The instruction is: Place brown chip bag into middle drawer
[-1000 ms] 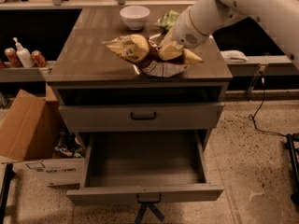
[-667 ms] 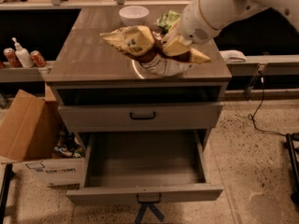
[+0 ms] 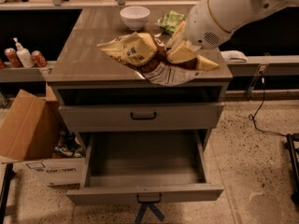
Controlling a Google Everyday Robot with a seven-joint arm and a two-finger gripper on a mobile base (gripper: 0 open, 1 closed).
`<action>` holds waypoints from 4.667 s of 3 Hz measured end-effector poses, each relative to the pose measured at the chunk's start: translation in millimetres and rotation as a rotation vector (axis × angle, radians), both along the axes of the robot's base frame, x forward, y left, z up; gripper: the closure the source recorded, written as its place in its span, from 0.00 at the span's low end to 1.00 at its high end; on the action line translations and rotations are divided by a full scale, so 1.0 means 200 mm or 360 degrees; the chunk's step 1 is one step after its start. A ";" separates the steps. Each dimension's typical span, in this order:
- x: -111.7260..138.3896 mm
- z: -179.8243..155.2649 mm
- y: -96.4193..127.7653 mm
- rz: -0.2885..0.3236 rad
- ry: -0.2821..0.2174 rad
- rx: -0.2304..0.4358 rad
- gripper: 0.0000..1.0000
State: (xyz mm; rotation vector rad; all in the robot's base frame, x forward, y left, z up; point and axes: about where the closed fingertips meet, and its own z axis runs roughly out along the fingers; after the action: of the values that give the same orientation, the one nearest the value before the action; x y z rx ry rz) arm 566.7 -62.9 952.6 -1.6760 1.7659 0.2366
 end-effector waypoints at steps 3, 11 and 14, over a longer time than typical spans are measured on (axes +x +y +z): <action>-0.45 -0.62 -0.02 -0.0118 0.0507 -0.0047 1.00; -0.29 -2.03 -0.26 -0.0686 0.0875 -0.0084 0.58; -0.31 -2.05 -0.50 -0.0921 0.0846 -0.0003 0.00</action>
Offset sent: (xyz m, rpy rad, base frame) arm -0.1132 -0.0025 -0.1366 -0.0395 0.3820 -0.0945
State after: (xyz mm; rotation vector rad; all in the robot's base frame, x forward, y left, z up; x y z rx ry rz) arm 503.9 -162.6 543.2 -1.0847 2.5571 0.4393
